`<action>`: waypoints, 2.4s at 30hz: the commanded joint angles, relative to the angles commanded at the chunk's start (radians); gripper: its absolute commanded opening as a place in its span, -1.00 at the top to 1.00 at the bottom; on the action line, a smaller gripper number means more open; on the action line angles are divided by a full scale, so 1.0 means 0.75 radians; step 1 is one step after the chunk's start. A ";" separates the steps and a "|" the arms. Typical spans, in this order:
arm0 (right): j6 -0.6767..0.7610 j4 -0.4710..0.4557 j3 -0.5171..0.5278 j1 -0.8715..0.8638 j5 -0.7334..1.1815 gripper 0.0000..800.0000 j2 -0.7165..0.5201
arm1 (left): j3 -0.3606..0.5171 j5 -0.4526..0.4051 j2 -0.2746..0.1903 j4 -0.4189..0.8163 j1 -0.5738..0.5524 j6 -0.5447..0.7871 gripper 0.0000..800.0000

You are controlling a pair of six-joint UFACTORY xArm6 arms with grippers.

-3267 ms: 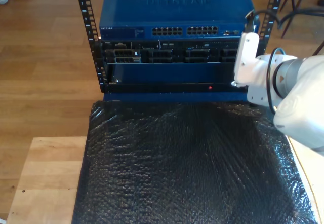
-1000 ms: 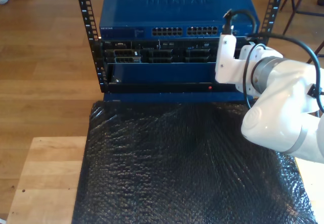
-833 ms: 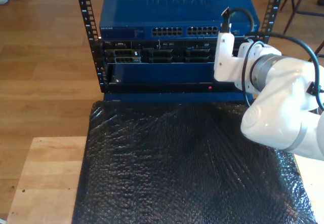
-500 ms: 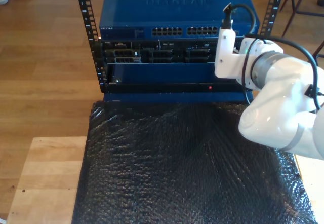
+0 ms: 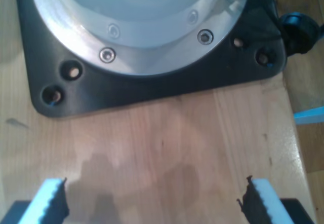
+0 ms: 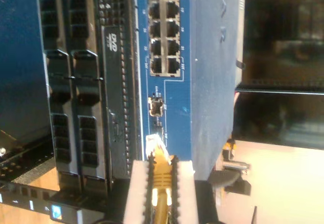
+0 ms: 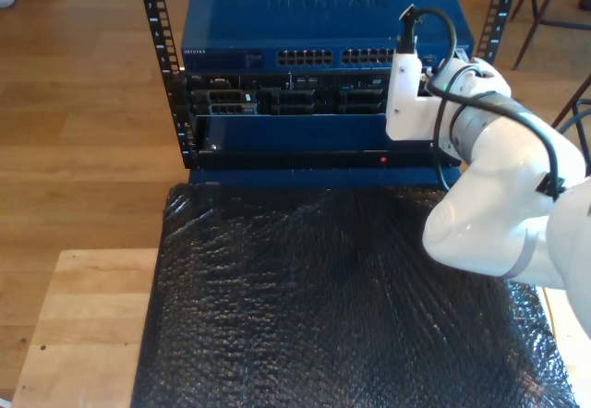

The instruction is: Grab the cable and plug it in

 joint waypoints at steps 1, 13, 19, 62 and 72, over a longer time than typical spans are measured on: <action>0.000 0.000 -0.010 0.006 0.002 1.00 0.000 | 0.000 0.000 0.000 0.000 0.000 0.000 -1.00; 0.004 0.000 0.047 0.051 -0.117 1.00 -0.002 | 0.000 0.000 0.000 0.000 0.000 0.000 -1.00; 0.008 0.000 0.063 0.039 -0.174 1.00 0.002 | 0.000 0.000 0.000 0.000 0.000 0.000 -1.00; 0.088 0.010 -0.272 0.051 -0.646 1.00 0.522 | 0.000 0.000 0.000 0.000 0.000 0.000 -1.00; 0.096 0.008 -0.278 0.061 -0.796 1.00 0.581 | 0.000 0.000 0.000 0.000 0.000 0.000 -1.00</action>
